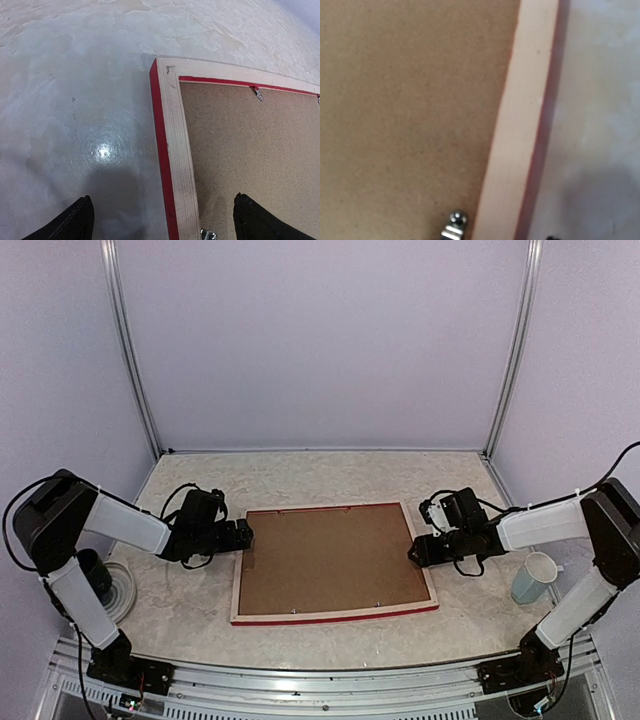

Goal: Put the photo into the frame
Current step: Press the fastener onto the backboard.

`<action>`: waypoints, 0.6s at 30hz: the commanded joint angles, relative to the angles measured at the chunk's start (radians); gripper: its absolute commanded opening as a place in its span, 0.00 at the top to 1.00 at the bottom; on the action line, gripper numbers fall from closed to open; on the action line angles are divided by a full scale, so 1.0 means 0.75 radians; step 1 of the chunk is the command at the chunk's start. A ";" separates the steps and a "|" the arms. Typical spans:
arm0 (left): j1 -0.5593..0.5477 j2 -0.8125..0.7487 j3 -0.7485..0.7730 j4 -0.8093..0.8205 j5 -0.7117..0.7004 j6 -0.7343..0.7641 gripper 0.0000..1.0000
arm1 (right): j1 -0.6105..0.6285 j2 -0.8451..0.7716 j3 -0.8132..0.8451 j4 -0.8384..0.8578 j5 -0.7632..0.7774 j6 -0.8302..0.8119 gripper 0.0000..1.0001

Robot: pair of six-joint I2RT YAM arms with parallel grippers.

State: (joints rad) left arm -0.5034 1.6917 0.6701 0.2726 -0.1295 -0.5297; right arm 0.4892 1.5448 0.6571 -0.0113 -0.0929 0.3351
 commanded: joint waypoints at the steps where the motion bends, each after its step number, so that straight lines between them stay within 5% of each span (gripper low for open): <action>1: 0.012 0.033 0.015 -0.021 0.040 0.003 0.05 | 0.012 0.010 0.030 -0.014 0.016 0.011 0.47; 18: 0.015 0.031 0.017 -0.024 0.043 0.005 0.05 | 0.014 0.061 0.086 -0.076 0.053 -0.001 0.56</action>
State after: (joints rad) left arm -0.4995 1.6936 0.6727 0.2729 -0.1230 -0.5293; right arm 0.4892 1.5688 0.7048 -0.0391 -0.0639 0.3351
